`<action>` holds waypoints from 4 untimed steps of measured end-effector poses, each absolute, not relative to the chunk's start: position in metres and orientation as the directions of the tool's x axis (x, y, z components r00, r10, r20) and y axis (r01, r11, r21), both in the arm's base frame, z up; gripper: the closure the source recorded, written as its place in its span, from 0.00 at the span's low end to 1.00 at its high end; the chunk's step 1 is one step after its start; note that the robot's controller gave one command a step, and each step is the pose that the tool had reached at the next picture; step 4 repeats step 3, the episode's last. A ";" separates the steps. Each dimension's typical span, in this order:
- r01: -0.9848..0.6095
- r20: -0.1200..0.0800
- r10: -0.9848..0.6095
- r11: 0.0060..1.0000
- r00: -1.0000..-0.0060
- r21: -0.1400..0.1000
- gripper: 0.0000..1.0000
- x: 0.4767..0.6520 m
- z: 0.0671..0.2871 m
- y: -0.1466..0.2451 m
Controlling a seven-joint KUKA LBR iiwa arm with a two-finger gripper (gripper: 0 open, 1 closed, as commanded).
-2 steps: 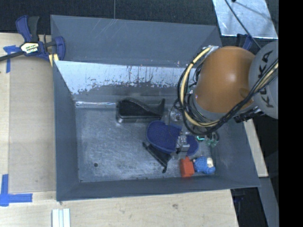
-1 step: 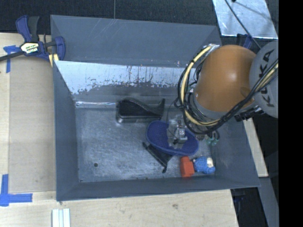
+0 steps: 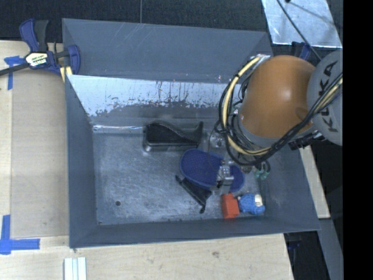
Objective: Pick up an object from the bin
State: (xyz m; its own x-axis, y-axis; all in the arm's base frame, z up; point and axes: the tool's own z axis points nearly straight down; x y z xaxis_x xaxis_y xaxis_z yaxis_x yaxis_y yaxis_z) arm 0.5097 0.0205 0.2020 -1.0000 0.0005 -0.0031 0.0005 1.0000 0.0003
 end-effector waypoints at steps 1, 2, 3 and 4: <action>-0.040 -0.012 -0.040 0.999 -0.999 0.000 0.00 0.503 0.069 -0.019; -0.041 -0.018 -0.041 0.999 -0.999 0.000 1.00 0.505 0.074 -0.018; -0.091 -0.011 -0.091 0.996 -0.996 -0.002 1.00 0.512 0.210 -0.019; -0.091 -0.011 -0.091 0.996 -0.996 -0.002 1.00 0.512 0.210 -0.019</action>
Offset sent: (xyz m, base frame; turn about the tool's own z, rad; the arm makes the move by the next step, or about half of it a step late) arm -0.0095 -0.0386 -0.1320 -0.0426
